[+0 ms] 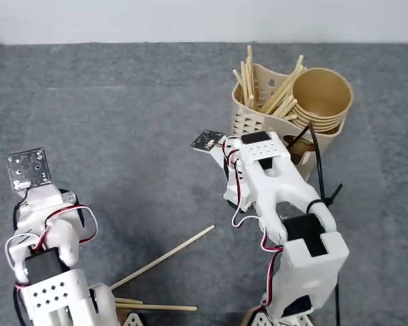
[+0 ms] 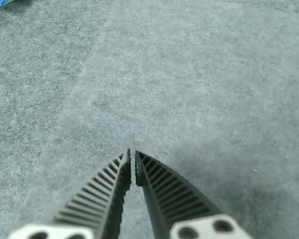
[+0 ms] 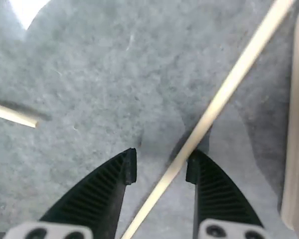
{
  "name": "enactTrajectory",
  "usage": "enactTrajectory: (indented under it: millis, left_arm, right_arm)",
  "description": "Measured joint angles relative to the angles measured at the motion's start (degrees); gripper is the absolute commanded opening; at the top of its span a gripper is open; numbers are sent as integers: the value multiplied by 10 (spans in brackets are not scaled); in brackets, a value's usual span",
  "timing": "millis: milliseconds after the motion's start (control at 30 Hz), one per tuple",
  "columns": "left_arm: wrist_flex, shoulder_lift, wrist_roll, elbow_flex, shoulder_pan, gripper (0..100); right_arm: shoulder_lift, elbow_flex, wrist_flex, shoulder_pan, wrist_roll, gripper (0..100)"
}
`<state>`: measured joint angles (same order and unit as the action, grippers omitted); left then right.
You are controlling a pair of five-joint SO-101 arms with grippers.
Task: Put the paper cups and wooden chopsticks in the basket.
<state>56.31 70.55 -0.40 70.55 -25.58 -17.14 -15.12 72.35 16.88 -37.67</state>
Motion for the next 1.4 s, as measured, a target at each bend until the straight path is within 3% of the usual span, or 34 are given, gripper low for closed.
enactTrajectory:
  millis: [133, 533, 800, 1167, 1400]
  left_arm:
    - [0, 0, 0, 0, 0, 15]
    - [0, 0, 0, 0, 1, 15]
    - [0, 0, 0, 0, 0, 15]
    - [0, 0, 0, 0, 0, 15]
    - [0, 0, 0, 0, 0, 15]
  right_arm:
    - [-7, 11, -4, 18, 36, 6]
    - [9, 1, -1, 126, 106, 8]
    - [154, 5, 62, 157, 116, 8]
    - [252, 229, 133, 131, 148, 8]
    - [272, 353, 25, 64, 218, 8]
